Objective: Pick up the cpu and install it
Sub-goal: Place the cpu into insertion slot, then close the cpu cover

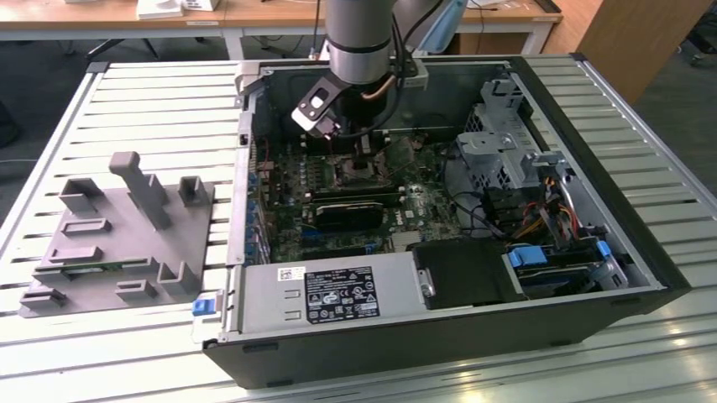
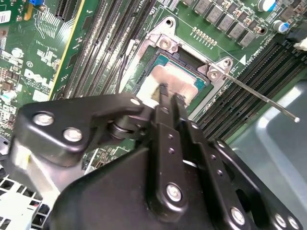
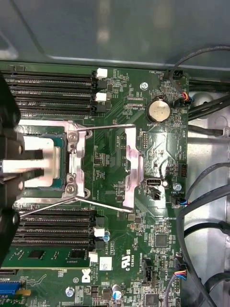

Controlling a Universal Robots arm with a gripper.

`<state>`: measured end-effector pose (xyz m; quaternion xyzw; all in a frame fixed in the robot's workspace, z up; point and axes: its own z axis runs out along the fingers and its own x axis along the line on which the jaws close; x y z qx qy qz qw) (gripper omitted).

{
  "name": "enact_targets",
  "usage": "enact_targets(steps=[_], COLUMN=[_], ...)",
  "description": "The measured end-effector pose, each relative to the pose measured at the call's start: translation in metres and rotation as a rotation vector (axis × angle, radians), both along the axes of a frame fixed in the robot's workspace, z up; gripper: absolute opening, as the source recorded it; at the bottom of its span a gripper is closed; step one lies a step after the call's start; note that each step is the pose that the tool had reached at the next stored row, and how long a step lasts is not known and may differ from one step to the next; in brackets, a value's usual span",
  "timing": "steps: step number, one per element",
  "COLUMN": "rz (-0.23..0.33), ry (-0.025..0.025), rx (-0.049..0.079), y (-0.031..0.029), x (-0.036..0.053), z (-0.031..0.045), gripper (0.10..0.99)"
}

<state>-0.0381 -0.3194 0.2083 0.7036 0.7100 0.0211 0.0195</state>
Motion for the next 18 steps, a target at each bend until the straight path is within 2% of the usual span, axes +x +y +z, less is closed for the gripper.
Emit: enact_targets(steps=[1,3,6,18], rz=[0.0,0.0,0.0,0.0], ry=[0.002,0.0057,0.0098,0.0162], rx=[0.0,0.0,0.0,0.0], y=[0.0,0.0,0.0,0.0], x=[0.0002,0.0005,0.0006,0.0007], z=[0.0007,0.0023,0.005,0.0146], gripper=[0.235,0.118,0.106,0.106])
